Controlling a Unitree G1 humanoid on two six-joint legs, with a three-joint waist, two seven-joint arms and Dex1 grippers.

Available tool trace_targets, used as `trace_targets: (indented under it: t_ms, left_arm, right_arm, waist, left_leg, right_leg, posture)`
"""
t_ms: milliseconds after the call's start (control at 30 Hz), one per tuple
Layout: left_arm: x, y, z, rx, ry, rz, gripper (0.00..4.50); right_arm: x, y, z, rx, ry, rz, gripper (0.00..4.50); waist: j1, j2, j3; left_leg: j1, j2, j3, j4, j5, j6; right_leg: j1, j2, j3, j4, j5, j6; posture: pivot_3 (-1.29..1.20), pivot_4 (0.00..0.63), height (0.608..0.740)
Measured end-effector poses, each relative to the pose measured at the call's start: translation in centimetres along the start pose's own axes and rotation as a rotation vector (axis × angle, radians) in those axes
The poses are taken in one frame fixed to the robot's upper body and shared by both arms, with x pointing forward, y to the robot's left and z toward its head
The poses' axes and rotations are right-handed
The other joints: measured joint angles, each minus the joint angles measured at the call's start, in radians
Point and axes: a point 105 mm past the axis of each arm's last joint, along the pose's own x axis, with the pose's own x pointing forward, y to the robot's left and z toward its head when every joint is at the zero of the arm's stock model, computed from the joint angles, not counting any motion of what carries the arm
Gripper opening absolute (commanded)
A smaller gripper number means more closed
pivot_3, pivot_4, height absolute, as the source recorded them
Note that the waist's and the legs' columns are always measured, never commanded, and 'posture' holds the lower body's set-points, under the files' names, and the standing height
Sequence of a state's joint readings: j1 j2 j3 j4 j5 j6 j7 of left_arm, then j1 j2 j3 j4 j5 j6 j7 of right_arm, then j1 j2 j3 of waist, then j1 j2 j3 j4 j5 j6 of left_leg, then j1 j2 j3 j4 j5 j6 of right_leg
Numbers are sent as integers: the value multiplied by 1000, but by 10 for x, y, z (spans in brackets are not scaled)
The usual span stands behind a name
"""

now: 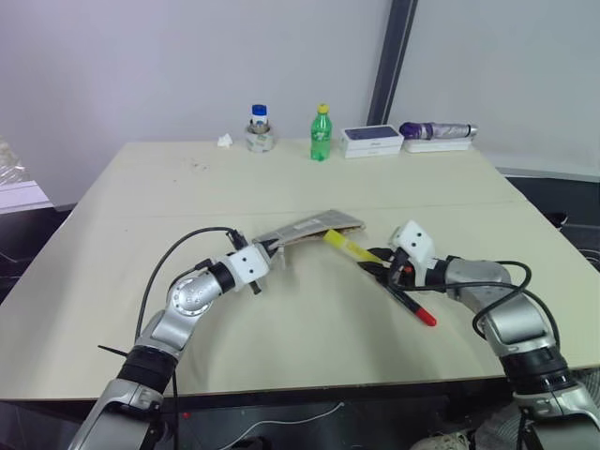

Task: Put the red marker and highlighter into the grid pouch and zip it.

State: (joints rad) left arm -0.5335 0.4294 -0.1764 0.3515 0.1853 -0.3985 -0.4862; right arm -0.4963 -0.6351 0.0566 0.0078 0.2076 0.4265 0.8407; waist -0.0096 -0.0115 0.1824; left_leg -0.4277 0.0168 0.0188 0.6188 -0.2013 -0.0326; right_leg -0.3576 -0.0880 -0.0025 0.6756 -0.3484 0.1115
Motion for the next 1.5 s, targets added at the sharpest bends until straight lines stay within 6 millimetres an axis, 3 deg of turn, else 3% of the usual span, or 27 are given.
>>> trace_targets:
  t_ms: [267,467,600,733,900,1000,1233,1400,1500]
  left_arm:
    - [-2,-3,1,63,-3,-40,0]
    - [-3,-24,11,230,-44,-195,0]
    - [-1,-28,16,226,-58,-211,0]
    - [0,-28,17,204,-61,-210,0]
    - [0,-26,17,174,-65,-198,0]
    - [-1,-28,16,152,-62,-202,0]
    - [0,-26,18,140,-66,-193,0]
    - [0,-20,20,127,-74,-168,0]
    - [3,-10,25,139,-90,-141,0]
  right_arm:
    - [6,1,-7,-9,37,0,880]
    - [19,4,-11,-157,119,29,880]
    - [27,13,-6,-331,96,70,880]
    - [41,23,12,-514,2,91,880]
    - [59,33,12,-791,-39,77,880]
    - [60,36,11,-868,-58,82,880]
    - [59,43,22,-952,-136,118,4434]
    - [46,35,29,-983,-147,139,4434]
    - [27,26,54,-899,-212,111,4434]
  waist:
    - [-1,0,0]
    - [-1,0,0]
    - [-1,0,0]
    - [-4,0,0]
    - [-1,0,0]
    - [0,0,0]
    - [-3,0,0]
    - [1,0,0]
    - [0,0,0]
  left_leg:
    - [0,0,0,0,0,0]
    - [0,0,0,0,0,0]
    - [0,0,0,0,0,0]
    - [0,0,0,0,0,0]
    - [0,0,0,0,0,0]
    - [0,0,0,0,0,0]
    - [0,0,0,0,0,0]
    - [0,0,0,2,0,0]
    - [0,0,0,2,0,0]
  right_leg:
    - [0,0,0,0,0,0]
    - [0,0,0,0,0,0]
    - [0,0,0,0,0,0]
    - [-1,0,0,0,0,0]
    - [-1,0,0,0,0,0]
    - [0,0,0,0,0,0]
    - [0,0,0,0,0,0]
    - [0,0,0,0,0,0]
    - [1,0,0,0,0,0]
  posture:
    - [0,150,740]
    - [0,150,740]
    - [0,150,740]
    - [0,150,740]
    - [0,150,740]
    - [0,150,740]
    - [0,150,740]
    - [0,150,740]
    - [0,150,740]
